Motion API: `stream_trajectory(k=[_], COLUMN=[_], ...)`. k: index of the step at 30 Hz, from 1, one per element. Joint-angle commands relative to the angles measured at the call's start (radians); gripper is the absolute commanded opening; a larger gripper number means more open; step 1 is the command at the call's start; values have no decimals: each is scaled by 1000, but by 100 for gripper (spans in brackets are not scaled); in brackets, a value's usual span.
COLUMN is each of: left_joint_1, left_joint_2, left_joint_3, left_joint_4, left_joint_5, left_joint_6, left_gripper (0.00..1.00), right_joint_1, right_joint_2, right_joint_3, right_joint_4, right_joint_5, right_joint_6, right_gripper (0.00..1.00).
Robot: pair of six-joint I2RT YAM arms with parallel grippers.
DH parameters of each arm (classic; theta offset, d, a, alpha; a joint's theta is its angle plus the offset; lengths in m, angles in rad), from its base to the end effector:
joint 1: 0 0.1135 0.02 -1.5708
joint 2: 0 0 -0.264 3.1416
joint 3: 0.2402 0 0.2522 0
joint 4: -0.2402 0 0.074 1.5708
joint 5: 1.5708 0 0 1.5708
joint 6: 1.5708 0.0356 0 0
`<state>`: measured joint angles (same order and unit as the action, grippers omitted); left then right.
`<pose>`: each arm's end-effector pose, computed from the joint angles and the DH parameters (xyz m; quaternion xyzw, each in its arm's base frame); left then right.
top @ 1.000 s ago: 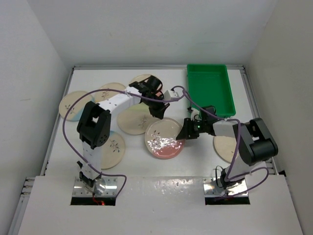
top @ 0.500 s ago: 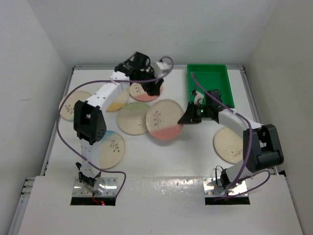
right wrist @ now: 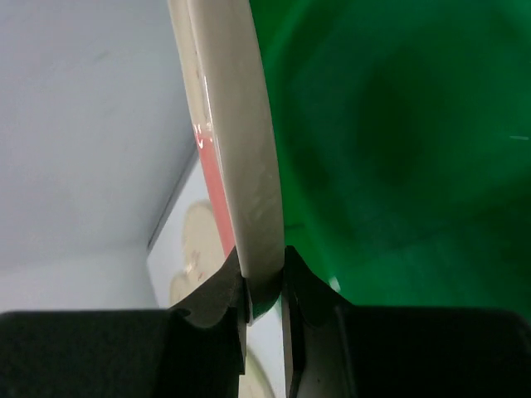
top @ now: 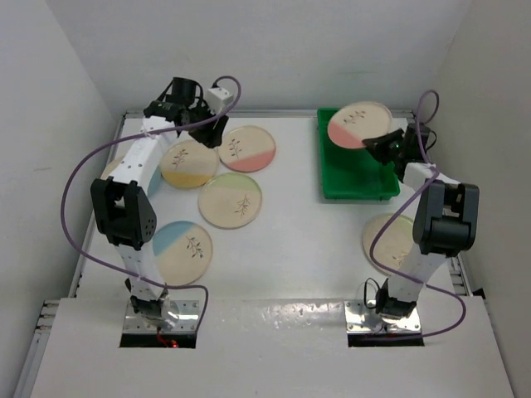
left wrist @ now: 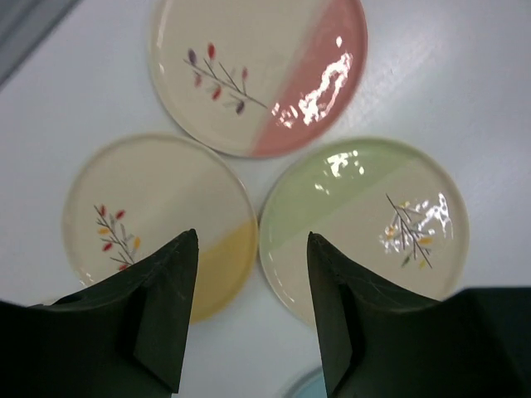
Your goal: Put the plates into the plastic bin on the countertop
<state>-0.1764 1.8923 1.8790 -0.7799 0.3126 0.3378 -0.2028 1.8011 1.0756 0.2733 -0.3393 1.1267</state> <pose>0.4163 -0.0853 0.3438 0.2895 0.8690 -0.1134 0.3849 0.3943 -0.0690 0.2059 0.4449 0.7128 0.3612 0.4044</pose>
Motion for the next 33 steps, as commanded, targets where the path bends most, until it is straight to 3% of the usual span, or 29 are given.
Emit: stream_trajectory(k=[1,8,10,12,13,20,26,33], left_joint_1=[20,38,38,47,48,69,69,69], left_joint_2=[-102,-142,-133,-113,-87,7,64,48], left_joint_3=[-96,-352,-394,-403,-403,-403,-403,-446], left_joint_4=[-16,96,125,134,134,154,127,31], left_joint_5=[0,-43,-85,-124,-124,-96,-50,-151], left_joint_6=[6,-84,-106,-141,-166,-224,-253,-272], left_gripper=[58,58,59,59,59,59,56,48], right_joint_1=[20,28,28,29,29,31,57,129], right_joint_2=[-22,14,26,33,37,20,-8,-182], right_joint_3=[24,-22,-13,9,42,139,242,230], right_joint_4=[100,4,-11,-117,-199,-434,-655,-643], right_joint_5=[88,121,112,108,109,227,336,381], right_joint_6=[93,39,12,-39,-54,-171,-311,-458], right_gripper=[0,1,13,21,30,54,55,55])
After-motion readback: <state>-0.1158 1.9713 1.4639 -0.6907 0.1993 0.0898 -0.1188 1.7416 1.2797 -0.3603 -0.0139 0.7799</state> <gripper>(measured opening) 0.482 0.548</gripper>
